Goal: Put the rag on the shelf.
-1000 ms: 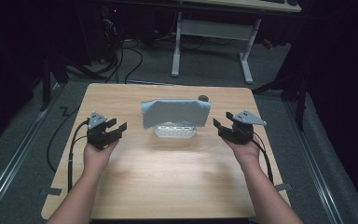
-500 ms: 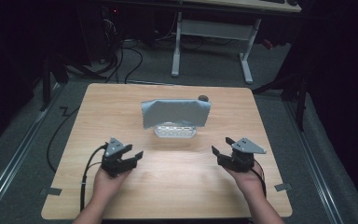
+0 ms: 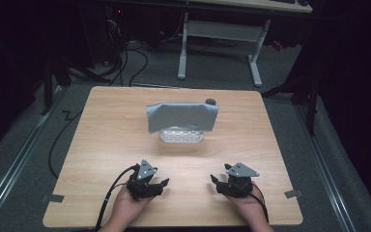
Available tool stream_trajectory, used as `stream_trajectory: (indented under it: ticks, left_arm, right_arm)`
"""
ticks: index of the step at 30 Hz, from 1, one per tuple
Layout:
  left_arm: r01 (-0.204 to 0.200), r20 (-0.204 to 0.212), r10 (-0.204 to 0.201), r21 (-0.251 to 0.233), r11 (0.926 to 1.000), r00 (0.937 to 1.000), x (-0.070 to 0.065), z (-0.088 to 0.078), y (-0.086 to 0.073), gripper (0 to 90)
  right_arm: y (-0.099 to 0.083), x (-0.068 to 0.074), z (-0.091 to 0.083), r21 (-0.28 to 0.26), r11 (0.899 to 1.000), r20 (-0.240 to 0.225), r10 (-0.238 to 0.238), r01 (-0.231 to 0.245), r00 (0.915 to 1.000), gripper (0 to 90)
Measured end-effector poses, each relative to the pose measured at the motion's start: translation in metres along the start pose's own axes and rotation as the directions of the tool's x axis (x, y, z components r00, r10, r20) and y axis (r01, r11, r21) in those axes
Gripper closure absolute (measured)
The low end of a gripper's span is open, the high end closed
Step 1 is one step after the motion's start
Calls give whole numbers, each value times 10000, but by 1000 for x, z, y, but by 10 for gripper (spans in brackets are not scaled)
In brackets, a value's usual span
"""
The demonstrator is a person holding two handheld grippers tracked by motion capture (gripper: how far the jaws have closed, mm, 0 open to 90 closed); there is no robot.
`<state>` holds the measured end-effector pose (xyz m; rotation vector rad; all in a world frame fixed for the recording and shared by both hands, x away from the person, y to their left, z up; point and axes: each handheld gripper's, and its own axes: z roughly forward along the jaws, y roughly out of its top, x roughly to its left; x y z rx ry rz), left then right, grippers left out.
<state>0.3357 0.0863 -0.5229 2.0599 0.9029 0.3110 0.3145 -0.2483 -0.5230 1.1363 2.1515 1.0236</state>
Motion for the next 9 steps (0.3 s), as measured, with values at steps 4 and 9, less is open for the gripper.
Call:
stream_trajectory:
  ticks: [4, 9]
  left_arm:
    - [560, -48, -559, 90, 9984, 9984, 13, -4, -5, 393]
    - [810, -139, -810, -47, 9967, 9966, 19, -8, -6, 393]
  right_arm:
    - [-1, -1, 0, 2, 10000, 3, 34, -34, 10000, 305]
    - [-2, -4, -2, -70, 9997, 44, 238, -238, 9997, 305]
